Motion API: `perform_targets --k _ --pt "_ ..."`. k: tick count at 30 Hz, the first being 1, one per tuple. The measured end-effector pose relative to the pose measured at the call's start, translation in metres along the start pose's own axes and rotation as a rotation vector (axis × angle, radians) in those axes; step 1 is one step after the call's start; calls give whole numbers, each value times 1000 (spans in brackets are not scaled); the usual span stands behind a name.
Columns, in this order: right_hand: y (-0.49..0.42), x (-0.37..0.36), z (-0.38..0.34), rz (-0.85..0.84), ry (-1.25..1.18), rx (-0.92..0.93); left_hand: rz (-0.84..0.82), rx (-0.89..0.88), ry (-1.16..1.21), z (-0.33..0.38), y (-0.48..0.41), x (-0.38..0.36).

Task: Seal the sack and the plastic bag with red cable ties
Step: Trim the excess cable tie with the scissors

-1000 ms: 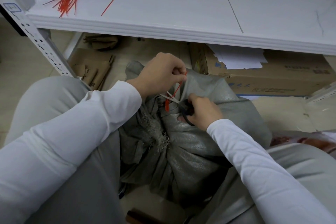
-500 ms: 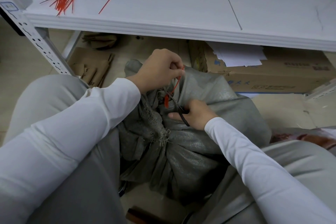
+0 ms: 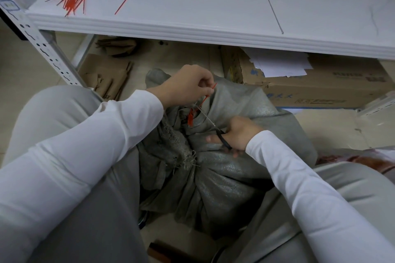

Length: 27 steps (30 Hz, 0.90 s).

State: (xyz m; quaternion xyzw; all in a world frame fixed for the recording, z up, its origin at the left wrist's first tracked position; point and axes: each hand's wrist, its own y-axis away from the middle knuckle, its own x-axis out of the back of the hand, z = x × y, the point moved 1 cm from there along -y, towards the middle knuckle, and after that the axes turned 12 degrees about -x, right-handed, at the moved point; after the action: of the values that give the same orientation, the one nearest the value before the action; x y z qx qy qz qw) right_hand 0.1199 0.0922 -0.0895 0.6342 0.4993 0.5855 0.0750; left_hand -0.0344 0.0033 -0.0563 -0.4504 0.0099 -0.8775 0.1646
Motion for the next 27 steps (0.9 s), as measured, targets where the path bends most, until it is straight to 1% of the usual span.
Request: perform_targets --k 3,6,9,14,17,21,27 --pt "1 -2 -1 -10 -53 -22 55 -33 6 1 0 1" --pt "2 -6 -6 -6 -164 3 106 -75 15 7 -1 1" --pt "1 -12 -10 -68 -280 10 120 -117 12 11 -1 1" --pt "0 -20 -14 -198 -476 -54 128 -146 -16 10 -1 -1" --pt "-1 -23 -16 -186 -424 -57 143 -161 -12 11 0 -2" --pt "-4 -19 -13 -52 -303 -22 172 -162 25 11 1 -2" --pt "-5 -19 -15 -92 -396 -55 194 -157 84 14 2 -2"
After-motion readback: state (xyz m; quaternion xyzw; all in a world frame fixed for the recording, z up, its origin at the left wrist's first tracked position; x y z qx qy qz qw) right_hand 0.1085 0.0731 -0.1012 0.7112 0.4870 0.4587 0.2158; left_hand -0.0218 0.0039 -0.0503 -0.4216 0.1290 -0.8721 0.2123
